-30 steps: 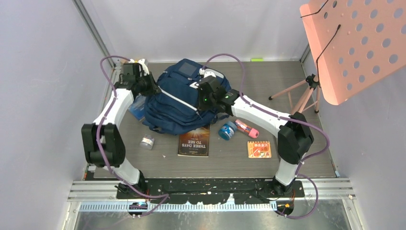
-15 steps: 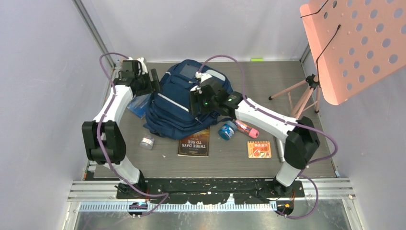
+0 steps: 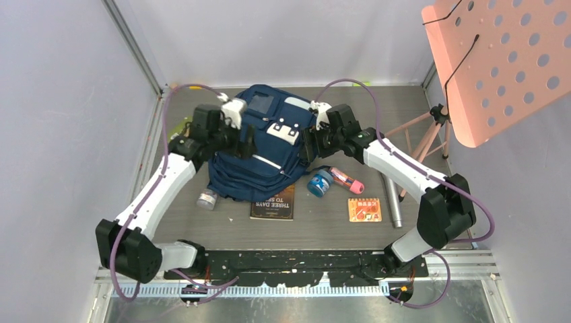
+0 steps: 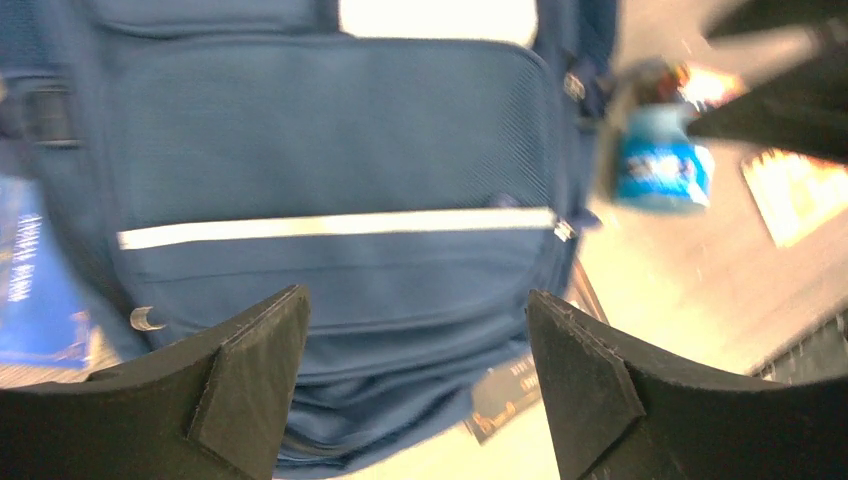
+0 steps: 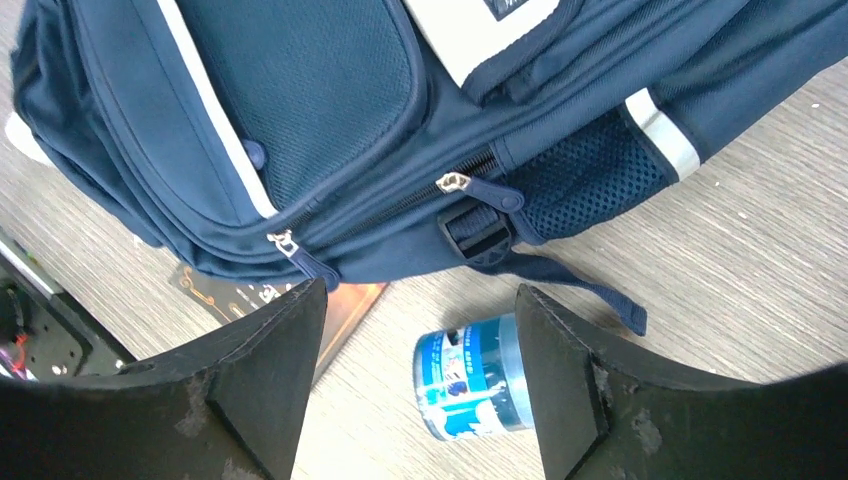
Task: Pack the student bag
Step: Unzip the student bag at the center of the board.
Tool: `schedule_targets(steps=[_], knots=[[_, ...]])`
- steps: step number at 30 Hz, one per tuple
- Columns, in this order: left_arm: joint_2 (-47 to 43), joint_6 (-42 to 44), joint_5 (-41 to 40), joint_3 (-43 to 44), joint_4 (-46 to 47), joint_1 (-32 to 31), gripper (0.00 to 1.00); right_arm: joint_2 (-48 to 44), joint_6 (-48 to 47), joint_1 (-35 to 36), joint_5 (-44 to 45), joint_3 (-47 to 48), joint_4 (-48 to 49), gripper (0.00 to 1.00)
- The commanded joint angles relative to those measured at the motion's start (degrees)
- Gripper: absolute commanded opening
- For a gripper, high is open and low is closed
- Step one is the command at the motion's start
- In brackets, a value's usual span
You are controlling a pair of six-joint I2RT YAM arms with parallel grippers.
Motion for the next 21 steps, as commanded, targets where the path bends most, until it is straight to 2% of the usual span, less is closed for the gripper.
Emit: schedule_targets(steps=[1, 6, 13, 18, 21], knots=[[-5.08, 11.27, 4.41, -5.75, 1.02, -7.3, 0.82, -1.42, -8.6, -1.42, -5.21, -1.99, 5.46, 0.74], [-6.92, 17.47, -1.28, -10.19, 2.61, -12.43, 0.82, 0.92, -13.32, -1.59, -4.39, -3.56, 9.67, 0.72], [-3.19, 17.78, -3.58, -10.66, 3.29, -16.23, 0.83, 5.95, -17.27, -1.6, -6.19, -0.92, 11.46, 0.64], [-1.02, 17.87, -6.11, -10.83, 3.82, -18.0, 0.84, 10.04, -18.97, -1.6, -6.39, 0.63, 10.63, 0.65], [0.84, 18.23, -11.27, -10.9, 4.73, -18.39, 0.84, 11.64, -19.09, -1.6, -5.55, 1.31, 11.35, 0.65]])
